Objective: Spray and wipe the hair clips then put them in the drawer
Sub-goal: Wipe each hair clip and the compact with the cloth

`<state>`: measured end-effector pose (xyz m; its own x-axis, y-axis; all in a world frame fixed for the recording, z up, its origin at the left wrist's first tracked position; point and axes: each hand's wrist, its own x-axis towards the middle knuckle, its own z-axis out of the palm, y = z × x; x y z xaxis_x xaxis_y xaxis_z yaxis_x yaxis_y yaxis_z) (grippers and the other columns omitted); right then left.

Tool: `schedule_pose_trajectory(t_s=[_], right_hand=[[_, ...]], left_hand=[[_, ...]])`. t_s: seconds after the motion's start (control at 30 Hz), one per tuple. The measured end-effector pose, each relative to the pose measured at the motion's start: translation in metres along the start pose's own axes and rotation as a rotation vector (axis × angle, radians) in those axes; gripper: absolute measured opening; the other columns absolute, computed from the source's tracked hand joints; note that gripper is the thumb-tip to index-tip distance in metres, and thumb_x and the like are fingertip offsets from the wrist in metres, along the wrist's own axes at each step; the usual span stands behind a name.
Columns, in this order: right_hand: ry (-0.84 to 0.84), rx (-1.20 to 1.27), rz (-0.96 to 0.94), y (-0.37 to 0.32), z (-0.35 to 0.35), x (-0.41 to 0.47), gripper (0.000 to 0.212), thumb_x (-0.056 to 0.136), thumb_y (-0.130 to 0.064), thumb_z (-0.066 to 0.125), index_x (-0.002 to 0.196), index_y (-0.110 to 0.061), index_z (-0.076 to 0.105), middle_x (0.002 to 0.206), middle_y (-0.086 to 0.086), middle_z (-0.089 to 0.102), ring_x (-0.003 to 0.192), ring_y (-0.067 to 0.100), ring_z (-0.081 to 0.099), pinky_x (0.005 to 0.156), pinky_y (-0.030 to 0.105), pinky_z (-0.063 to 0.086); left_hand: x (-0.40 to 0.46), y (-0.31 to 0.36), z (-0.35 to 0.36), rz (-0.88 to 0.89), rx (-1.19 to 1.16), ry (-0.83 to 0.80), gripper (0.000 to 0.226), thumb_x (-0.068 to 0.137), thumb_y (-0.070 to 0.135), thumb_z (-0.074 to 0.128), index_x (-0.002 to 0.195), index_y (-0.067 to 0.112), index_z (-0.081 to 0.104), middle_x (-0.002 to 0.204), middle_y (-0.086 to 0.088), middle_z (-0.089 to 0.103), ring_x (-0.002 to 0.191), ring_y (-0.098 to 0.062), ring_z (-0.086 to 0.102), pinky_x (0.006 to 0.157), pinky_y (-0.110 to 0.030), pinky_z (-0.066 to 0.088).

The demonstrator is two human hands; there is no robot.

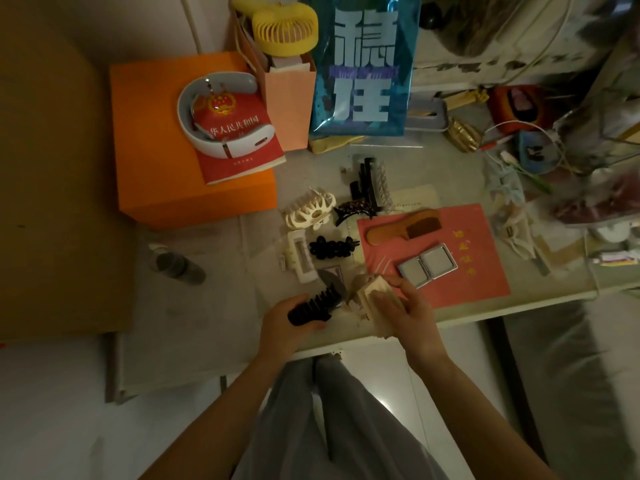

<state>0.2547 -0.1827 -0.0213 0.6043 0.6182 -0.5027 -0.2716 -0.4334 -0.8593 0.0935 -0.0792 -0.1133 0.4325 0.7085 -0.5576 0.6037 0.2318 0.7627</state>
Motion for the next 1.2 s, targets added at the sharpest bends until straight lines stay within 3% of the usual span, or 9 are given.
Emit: schedule_pose_trajectory(t_s=[0.1, 0.27, 0.37, 0.57, 0.67, 0.9, 1.03, 1.13, 1.2], right_hand=[[0.006, 0.000, 0.006, 0.004, -0.004, 0.000, 0.015, 0.091, -0.011, 0.061, 0.099, -0.023, 0.063, 0.089, 0.009, 0.067, 0.063, 0.013, 0.065, 0.046, 0.023, 0.049], [0.021, -0.022, 0.013, 0.011, -0.011, -0.001, 0.019, 0.091, -0.012, 0.061, 0.110, -0.010, 0.062, 0.093, 0.014, 0.065, 0.061, 0.014, 0.064, 0.045, 0.021, 0.047], [0.030, -0.049, 0.011, 0.013, -0.014, -0.003, 0.022, 0.092, -0.015, 0.061, 0.112, -0.009, 0.061, 0.095, 0.013, 0.063, 0.061, 0.013, 0.064, 0.046, 0.021, 0.048], [0.079, -0.058, 0.009, 0.020, -0.020, -0.006, 0.015, 0.090, -0.019, 0.063, 0.103, -0.026, 0.063, 0.092, 0.001, 0.062, 0.067, 0.011, 0.066, 0.046, 0.023, 0.051], [0.087, -0.054, 0.016, 0.022, -0.023, -0.007, 0.014, 0.090, -0.022, 0.063, 0.100, -0.031, 0.064, 0.090, -0.005, 0.063, 0.069, 0.008, 0.065, 0.047, 0.023, 0.051], [0.042, -0.019, 0.005, 0.010, -0.022, -0.007, 0.011, 0.092, -0.022, 0.059, 0.097, -0.022, 0.070, 0.080, -0.005, 0.072, 0.070, 0.014, 0.067, 0.057, 0.023, 0.053], [0.006, 0.001, -0.034, -0.017, -0.015, -0.004, 0.017, 0.091, -0.026, 0.057, 0.094, -0.018, 0.072, 0.086, 0.010, 0.071, 0.077, 0.028, 0.067, 0.067, 0.031, 0.053], [-0.025, 0.055, -0.097, -0.047, -0.007, -0.001, 0.018, 0.091, -0.028, 0.058, 0.087, -0.020, 0.073, 0.078, 0.002, 0.071, 0.071, 0.020, 0.066, 0.066, 0.029, 0.052], [-0.039, 0.100, -0.146, -0.069, -0.001, 0.003, 0.019, 0.092, -0.026, 0.059, 0.083, -0.020, 0.075, 0.077, 0.004, 0.067, 0.072, 0.022, 0.060, 0.068, 0.036, 0.047]], left_hand=[[0.001, 0.005, 0.008, 0.054, -0.011, 0.044, 0.040, 0.064, 0.019, 0.088, 0.088, 0.036, 0.060, 0.085, 0.023, 0.056, 0.078, 0.004, 0.053, 0.068, 0.002, 0.039], [0.005, 0.005, 0.013, 0.082, 0.118, 0.015, 0.049, 0.066, 0.025, 0.086, 0.109, 0.009, 0.068, 0.104, -0.004, 0.061, 0.094, -0.015, 0.058, 0.078, -0.010, 0.037], [0.005, 0.007, 0.014, 0.111, 0.205, -0.040, 0.063, 0.065, 0.030, 0.086, 0.120, 0.009, 0.064, 0.114, -0.005, 0.056, 0.105, -0.019, 0.055, 0.090, -0.019, 0.039], [0.006, 0.006, 0.013, 0.140, 0.248, -0.001, 0.053, 0.066, 0.031, 0.086, 0.112, 0.014, 0.067, 0.109, -0.004, 0.060, 0.101, -0.019, 0.057, 0.090, -0.031, 0.048], [0.005, 0.001, 0.009, 0.102, 0.184, 0.058, 0.050, 0.067, 0.032, 0.086, 0.111, 0.017, 0.067, 0.105, 0.001, 0.065, 0.096, -0.014, 0.061, 0.086, -0.025, 0.049], [-0.003, 0.025, -0.011, 0.095, -0.056, 0.138, 0.037, 0.073, 0.020, 0.081, 0.107, 0.022, 0.066, 0.091, 0.012, 0.068, 0.076, 0.008, 0.064, 0.064, -0.003, 0.046], [-0.011, 0.069, -0.033, 0.186, -0.181, 0.164, 0.032, 0.073, 0.012, 0.080, 0.095, 0.031, 0.066, 0.086, 0.017, 0.068, 0.077, 0.008, 0.066, 0.065, -0.008, 0.050], [-0.017, 0.109, -0.053, 0.273, -0.241, 0.167, 0.031, 0.075, 0.012, 0.078, 0.102, 0.025, 0.069, 0.089, 0.011, 0.072, 0.082, 0.000, 0.069, 0.071, -0.014, 0.054], [-0.023, 0.136, -0.065, 0.339, -0.305, 0.182, 0.026, 0.076, 0.010, 0.076, 0.099, 0.020, 0.072, 0.084, 0.015, 0.073, 0.082, 0.000, 0.069, 0.070, -0.013, 0.053]])
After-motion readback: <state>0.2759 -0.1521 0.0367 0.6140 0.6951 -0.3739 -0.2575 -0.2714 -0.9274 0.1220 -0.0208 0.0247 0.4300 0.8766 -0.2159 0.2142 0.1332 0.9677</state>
